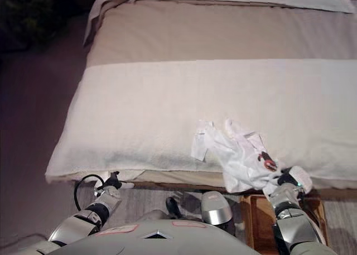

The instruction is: Put the clothes on the bed into the basket.

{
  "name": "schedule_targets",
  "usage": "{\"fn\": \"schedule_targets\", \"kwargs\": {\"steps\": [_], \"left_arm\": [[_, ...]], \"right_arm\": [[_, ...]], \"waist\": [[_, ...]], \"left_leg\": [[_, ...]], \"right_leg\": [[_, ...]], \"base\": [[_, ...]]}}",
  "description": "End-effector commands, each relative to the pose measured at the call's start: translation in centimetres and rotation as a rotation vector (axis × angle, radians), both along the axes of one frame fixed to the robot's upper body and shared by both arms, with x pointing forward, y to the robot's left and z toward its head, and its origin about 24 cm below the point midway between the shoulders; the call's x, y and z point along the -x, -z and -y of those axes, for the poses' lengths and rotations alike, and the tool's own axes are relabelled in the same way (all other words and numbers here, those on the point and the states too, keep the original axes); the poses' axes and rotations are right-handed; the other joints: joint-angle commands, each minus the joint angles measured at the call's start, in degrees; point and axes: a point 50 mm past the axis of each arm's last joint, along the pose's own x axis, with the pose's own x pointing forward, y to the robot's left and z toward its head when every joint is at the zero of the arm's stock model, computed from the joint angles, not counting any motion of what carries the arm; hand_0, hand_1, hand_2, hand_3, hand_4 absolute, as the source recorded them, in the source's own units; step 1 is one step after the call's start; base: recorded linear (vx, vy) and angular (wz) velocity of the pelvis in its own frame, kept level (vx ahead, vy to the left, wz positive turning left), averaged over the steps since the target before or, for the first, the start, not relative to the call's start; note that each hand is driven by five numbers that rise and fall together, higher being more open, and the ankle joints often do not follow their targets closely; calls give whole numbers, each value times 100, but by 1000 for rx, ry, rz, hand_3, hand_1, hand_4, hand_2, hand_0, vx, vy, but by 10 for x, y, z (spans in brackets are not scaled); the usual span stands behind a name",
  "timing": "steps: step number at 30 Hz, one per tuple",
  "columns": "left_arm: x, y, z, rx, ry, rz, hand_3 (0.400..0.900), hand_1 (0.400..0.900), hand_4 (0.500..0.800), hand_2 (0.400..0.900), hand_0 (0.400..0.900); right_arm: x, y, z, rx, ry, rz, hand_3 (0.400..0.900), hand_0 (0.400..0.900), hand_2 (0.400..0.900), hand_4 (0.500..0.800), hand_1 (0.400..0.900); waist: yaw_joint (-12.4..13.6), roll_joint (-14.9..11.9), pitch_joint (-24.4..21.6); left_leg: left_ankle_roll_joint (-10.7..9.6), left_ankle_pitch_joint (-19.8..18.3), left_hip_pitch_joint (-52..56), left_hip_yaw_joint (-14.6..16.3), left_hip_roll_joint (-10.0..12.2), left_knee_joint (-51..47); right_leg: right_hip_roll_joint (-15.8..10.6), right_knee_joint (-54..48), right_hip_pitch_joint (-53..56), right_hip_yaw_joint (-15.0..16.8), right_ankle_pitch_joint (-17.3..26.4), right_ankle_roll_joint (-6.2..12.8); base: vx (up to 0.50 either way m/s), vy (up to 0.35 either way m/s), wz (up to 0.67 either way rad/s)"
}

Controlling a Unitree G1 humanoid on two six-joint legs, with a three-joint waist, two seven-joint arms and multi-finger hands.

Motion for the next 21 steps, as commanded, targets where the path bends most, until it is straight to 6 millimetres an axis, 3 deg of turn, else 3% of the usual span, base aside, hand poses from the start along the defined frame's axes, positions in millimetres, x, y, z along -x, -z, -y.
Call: {"fn": "schedule_targets", "kwargs": {"steps": [1, 12, 21], "left_arm": [[-17, -13, -21, -113, 52, 18, 900, 900, 800, 900, 900], [-36, -24, -25, -124, 111, 57, 900, 900, 800, 900, 900], [-58, -36, -21, -107, 144, 134, 900, 900, 800, 900, 900]], "right_arm": [[18, -19, 38, 89, 196, 20, 400, 400, 400, 500, 400], [79, -30, 69, 116, 502, -36, 400, 400, 400, 500, 400], [94, -58, 99, 172, 631, 3, 400, 400, 400, 500, 400]], "waist": [[-70, 136, -218], [-135, 178, -352], [-161, 269, -368]], "left_leg": [[-26, -478, 399, 0, -80, 33], [-2, -489, 505, 55, -101, 33], [-13, -481, 536, 20, -104, 33]], "right_leg": [[82, 9, -196, 543, -10, 569], [88, -4, -114, 599, 25, 611], [81, -4, -60, 592, -6, 622]], "base": [[-37, 11, -6], [-17, -4, -2], [0, -4, 1]]}}
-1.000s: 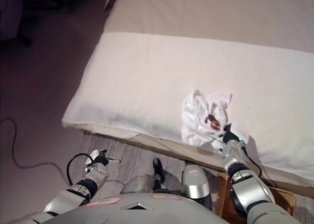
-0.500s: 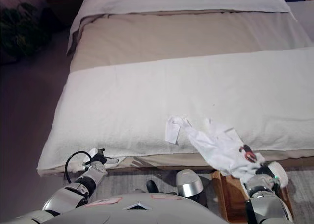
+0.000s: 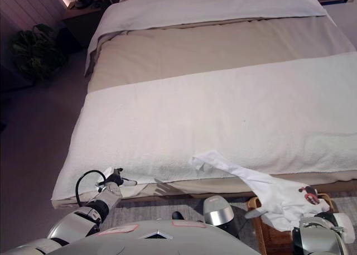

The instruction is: Put the clothes on the bed into the basket.

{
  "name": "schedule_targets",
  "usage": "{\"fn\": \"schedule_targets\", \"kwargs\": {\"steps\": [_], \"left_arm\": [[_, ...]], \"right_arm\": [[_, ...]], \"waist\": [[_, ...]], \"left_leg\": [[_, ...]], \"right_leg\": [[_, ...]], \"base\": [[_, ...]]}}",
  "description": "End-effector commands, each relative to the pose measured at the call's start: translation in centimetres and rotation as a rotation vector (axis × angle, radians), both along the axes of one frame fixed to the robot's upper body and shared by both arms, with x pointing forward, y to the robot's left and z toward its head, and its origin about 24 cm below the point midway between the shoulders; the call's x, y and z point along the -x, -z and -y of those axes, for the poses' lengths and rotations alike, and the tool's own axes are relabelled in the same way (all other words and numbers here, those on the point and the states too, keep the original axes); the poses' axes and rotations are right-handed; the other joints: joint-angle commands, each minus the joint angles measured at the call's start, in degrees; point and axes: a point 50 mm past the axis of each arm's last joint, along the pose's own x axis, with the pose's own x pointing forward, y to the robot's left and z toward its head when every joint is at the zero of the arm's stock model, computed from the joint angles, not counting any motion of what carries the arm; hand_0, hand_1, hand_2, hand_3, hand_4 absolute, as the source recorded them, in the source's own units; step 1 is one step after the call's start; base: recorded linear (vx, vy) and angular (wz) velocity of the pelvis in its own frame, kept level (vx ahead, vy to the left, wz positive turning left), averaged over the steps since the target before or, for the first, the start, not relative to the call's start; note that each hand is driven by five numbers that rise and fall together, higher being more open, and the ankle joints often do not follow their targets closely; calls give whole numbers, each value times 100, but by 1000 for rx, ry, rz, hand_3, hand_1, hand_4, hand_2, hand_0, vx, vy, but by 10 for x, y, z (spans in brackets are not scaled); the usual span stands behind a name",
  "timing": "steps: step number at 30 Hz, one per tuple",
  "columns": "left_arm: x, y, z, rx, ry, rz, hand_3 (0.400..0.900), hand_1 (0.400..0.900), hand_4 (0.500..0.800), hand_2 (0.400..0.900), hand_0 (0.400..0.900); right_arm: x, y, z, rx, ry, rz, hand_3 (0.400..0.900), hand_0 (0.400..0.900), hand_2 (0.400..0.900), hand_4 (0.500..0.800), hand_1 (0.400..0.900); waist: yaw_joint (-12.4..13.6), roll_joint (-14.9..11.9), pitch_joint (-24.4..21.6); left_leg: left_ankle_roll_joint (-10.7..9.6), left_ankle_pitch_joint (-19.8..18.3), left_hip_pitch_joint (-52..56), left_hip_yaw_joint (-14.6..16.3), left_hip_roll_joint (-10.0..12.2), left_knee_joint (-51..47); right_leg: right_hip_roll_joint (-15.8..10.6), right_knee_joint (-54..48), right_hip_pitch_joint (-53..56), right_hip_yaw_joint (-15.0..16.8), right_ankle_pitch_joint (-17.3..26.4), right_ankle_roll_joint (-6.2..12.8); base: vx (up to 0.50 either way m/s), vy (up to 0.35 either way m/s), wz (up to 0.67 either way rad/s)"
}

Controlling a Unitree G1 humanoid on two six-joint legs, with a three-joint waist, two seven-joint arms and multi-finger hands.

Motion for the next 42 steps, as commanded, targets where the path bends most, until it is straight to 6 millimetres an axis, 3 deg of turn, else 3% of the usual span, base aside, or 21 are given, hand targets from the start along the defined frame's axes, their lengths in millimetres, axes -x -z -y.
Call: {"fn": "schedule_targets", "kwargs": {"steps": [1, 14, 26, 27, 31, 36, 42], "left_arm": [[-50, -35, -26, -122, 57, 157, 900, 900, 800, 900, 900], [-67, -47, -30, -122, 95, 194, 900, 900, 800, 900, 900], [-74, -53, -28, -118, 122, 220, 900, 900, 800, 900, 900], [-76, -54, -27, -115, 122, 227, 900, 900, 800, 900, 900], [-78, -55, -28, -119, 130, 218, 900, 900, 800, 900, 900], [-66, -45, -27, -91, 103, 176, 900, 900, 800, 900, 900], [-54, -37, -25, -59, 62, 153, 900, 900, 800, 900, 900]], "right_arm": [[13, -41, 41, 158, 124, -19, 400, 400, 400, 500, 400], [56, -90, 78, 230, 287, -74, 400, 400, 400, 500, 400], [66, -95, 81, 223, 297, -88, 400, 400, 400, 500, 400], [62, -93, 81, 217, 280, -78, 900, 900, 900, 800, 900], [61, -88, 78, 186, 266, -88, 900, 900, 900, 800, 900], [54, -81, 73, 164, 246, -85, 900, 900, 900, 800, 900], [25, -64, 63, 128, 136, -53, 900, 900, 900, 800, 900]], "waist": [[-1, -1, -83], [-41, 165, -59], [-125, 254, -47], [-129, 257, -39], [-137, 247, -36], [-98, 234, -47], [-9, 188, -37]], "left_leg": [[16, -388, 366, -100, -123, 33], [-49, -326, 352, -223, -96, 33], [-18, -357, 364, -162, -139, 33], [-15, -357, 363, -158, -142, 33], [-14, -365, 361, -148, -141, 33], [-13, -377, 368, -165, -135, 33], [-11, -361, 366, -200, -119, 33]], "right_leg": [[25, -1, -198, 425, 5, 608], [-27, -1, -106, 249, -117, 570], [-37, -1, -95, 316, -118, 580], [-37, -1, -96, 330, -110, 584], [-38, -1, -97, 327, -107, 575], [-43, -1, -75, 300, -127, 566], [-43, -1, -50, 274, -147, 546]], "base": [[3, -21, 4], [7, -20, 8], [8, -8, -6], [6, 1, -4], [2, -2, -1], [2, -2, 1], [-1, -5, 6]]}}
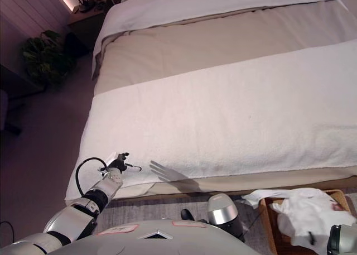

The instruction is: Put the clothes on the bed into the basket.

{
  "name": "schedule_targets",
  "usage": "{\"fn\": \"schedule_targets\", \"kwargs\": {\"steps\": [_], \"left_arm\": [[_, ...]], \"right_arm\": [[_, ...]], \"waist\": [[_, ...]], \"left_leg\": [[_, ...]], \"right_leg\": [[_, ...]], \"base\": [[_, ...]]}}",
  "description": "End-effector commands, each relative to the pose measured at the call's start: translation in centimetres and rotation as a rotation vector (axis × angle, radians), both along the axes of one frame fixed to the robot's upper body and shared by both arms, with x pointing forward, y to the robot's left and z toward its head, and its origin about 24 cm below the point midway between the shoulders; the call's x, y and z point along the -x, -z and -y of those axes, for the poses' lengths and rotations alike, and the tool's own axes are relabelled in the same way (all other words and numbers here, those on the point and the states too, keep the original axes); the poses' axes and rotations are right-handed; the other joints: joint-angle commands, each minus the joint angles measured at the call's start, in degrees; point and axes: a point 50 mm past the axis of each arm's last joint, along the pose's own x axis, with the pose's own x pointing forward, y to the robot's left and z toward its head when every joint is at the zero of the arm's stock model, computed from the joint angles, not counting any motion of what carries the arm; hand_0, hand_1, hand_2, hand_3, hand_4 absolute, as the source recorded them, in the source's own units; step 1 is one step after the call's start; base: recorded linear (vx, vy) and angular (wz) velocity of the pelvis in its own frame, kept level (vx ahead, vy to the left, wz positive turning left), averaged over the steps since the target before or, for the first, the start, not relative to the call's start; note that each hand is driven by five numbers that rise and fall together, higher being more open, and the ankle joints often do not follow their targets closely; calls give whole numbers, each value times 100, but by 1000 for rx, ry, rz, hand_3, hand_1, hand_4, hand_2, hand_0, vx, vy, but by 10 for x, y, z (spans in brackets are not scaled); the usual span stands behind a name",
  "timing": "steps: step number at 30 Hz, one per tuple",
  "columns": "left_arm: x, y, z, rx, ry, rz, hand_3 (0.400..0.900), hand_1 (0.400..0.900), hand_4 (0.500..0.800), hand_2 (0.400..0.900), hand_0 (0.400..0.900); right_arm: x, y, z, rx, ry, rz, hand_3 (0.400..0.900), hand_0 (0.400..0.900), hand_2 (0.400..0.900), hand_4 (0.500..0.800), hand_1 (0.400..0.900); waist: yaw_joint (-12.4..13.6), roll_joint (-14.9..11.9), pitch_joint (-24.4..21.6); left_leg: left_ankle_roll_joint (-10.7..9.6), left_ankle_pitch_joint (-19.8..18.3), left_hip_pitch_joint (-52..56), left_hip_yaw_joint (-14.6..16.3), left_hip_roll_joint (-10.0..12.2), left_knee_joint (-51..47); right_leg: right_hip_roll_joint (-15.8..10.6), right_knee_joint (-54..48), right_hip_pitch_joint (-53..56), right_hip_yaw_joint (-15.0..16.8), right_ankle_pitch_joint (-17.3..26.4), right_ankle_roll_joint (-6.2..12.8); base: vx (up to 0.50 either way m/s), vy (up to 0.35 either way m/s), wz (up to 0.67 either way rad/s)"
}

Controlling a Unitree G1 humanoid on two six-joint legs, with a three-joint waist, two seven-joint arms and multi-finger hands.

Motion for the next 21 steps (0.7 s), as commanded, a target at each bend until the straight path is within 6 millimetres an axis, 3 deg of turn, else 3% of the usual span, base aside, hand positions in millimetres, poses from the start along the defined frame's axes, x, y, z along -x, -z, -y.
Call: {"fn": "schedule_targets", "kwargs": {"steps": [1, 2, 4, 5, 7, 11, 13, 17, 21], "left_arm": [[-15, -16, -30, -98, -49, 63, 900, 900, 800, 900, 900], [-15, -17, -30, -98, -50, 63, 900, 900, 800, 900, 900], [-9, -14, -33, -91, -89, 63, 900, 900, 800, 900, 900], [-9, -14, -34, -92, -90, 63, 900, 900, 800, 900, 900], [2, -11, -39, -91, -133, 70, 900, 900, 800, 900, 900], [29, 1, -42, -74, -196, 23, 900, 900, 800, 900, 900], [40, 7, -37, -56, -198, 1, 900, 900, 800, 900, 900], [53, 15, -31, -49, -209, -41, 900, 900, 800, 900, 900], [56, 20, -23, -59, -147, -96, 900, 900, 800, 900, 900]], "right_arm": [[-20, 5, -5, 34, -108, -32, 900, 900, 900, 800, 900], [-20, 5, -6, 34, -109, -32, 900, 900, 900, 800, 900], [-66, 24, -28, -2, -312, 40, 900, 900, 900, 800, 900], [-67, 25, -29, -3, -313, 40, 900, 900, 900, 800, 900], [-103, 40, -59, -36, -501, 134, 900, 900, 900, 800, 900], [-129, 58, -101, -117, -627, 245, 900, 900, 900, 800, 900], [-145, 70, -134, -206, -702, 305, 900, 900, 900, 800, 900], [-152, 87, -172, -340, -734, 345, 900, 900, 900, 800, 900], [-130, 111, -196, -466, -748, 201, 900, 900, 900, 800, 900]], "waist": [[160, -214, -148], [154, -217, -144], [208, -264, -102], [214, -275, -114], [247, -353, -70], [336, -461, -32], [439, -518, -29], [651, -660, -48], [791, -787, -35]], "left_leg": [[-1, -343, 403, -111, -116, 34], [-1, -343, 405, -113, -116, 34], [9, -343, 416, -102, -94, 34], [7, -329, 398, -92, -101, 34], [15, -309, 382, -70, -85, 34], [28, -306, 398, -123, -68, 34], [36, -294, 397, -165, -68, 34], [55, -256, 378, -255, -79, 34], [66, -246, 371, -430, -97, 34]], "right_leg": [[-19, 19, -51, 352, -80, 487], [-20, 19, -48, 351, -81, 487], [-12, 19, -31, 346, -74, 479], [-16, 19, -53, 358, -62, 477], [8, 19, -94, 377, -25, 470], [12, 19, -54, 321, -28, 457], [1, 19, -38, 256, -35, 451], [-39, 19, -9, 131, -21, 436], [-87, 19, 68, -38, -40, 402]], "base": [[0, 0, 0], [0, 0, 0], [-12, 2, -2], [-25, -1, -4], [-44, 1, -4], [-39, 17, 6], [-50, 22, 14], [-42, 17, 27], [-34, 25, 32]]}}
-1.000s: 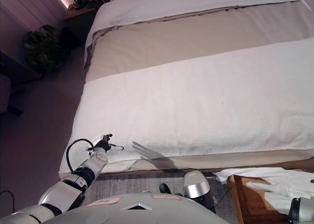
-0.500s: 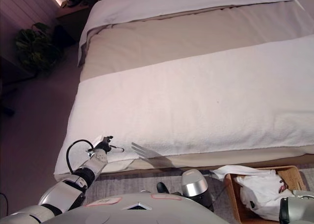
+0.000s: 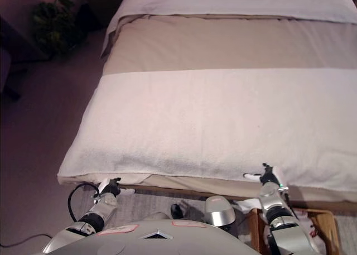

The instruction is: Put the clothes on the bed into the basket.

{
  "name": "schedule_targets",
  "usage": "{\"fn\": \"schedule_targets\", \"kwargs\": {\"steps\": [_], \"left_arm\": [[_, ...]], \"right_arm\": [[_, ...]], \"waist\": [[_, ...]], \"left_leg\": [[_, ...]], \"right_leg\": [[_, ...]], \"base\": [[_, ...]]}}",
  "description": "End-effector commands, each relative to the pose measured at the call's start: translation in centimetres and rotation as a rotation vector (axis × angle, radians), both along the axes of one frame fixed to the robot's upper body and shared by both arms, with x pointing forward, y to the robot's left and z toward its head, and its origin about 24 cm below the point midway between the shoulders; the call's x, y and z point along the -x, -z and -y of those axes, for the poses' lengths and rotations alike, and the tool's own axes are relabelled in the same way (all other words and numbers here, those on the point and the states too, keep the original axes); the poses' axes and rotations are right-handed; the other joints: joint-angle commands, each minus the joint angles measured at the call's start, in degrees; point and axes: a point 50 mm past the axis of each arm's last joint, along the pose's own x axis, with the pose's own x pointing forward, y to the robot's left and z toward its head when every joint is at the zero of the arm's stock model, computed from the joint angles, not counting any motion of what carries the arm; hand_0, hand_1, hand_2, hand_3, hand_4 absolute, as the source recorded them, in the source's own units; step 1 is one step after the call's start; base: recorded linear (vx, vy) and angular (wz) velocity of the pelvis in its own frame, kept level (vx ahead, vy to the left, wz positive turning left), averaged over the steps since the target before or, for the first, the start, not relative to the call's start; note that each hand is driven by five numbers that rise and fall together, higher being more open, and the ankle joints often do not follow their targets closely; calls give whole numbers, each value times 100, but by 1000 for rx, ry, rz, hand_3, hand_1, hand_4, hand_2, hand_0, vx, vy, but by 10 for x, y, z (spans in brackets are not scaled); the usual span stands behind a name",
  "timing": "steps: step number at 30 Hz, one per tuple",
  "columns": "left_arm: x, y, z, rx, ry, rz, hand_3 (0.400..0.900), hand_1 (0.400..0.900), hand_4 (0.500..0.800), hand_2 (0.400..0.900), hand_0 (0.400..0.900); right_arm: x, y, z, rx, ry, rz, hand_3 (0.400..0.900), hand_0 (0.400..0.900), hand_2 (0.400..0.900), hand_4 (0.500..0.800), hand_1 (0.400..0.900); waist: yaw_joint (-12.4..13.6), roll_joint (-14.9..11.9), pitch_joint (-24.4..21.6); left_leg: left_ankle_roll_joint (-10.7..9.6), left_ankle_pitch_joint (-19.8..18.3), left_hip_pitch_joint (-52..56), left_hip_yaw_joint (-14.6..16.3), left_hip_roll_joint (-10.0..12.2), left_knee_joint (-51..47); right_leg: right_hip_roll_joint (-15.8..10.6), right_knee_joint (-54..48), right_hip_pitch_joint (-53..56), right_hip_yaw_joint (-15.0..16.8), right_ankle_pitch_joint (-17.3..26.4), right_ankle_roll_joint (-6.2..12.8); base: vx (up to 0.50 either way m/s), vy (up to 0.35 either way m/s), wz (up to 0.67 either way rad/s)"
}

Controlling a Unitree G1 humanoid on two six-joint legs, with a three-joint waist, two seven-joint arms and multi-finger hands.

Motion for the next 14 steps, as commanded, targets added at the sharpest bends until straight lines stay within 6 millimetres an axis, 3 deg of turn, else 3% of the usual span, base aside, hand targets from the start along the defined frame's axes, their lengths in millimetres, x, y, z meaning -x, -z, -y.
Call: {"fn": "schedule_targets", "kwargs": {"steps": [1, 8, 14], "left_arm": [[-28, -10, -7, -79, 78, 45, 900, 900, 800, 900, 900], [-34, -10, -5, -62, 81, 42, 900, 900, 800, 900, 900], [-28, -8, -7, -61, 53, 17, 900, 900, 800, 900, 900]], "right_arm": [[7, 5, 8, 38, -16, -95, 900, 900, 900, 800, 900], [39, 11, 23, 71, 56, -228, 900, 900, 900, 800, 900], [50, 14, 24, 74, 69, -259, 900, 900, 900, 800, 900]], "waist": [[37, -133, -186], [52, -214, -224], [49, -216, -264]], "left_leg": [[73, -285, 266, -125, -124, 31], [94, -307, 283, -237, -151, 31], [103, -327, 314, -246, -163, 31]], "right_leg": [[-63, 0, -149, 276, -54, 398], [-100, 14, -66, 171, -86, 393], [-106, 5, -22, 181, -99, 396]], "base": [[-30, 38, 32], [-6, 20, 8], [0, 4, -1]]}}
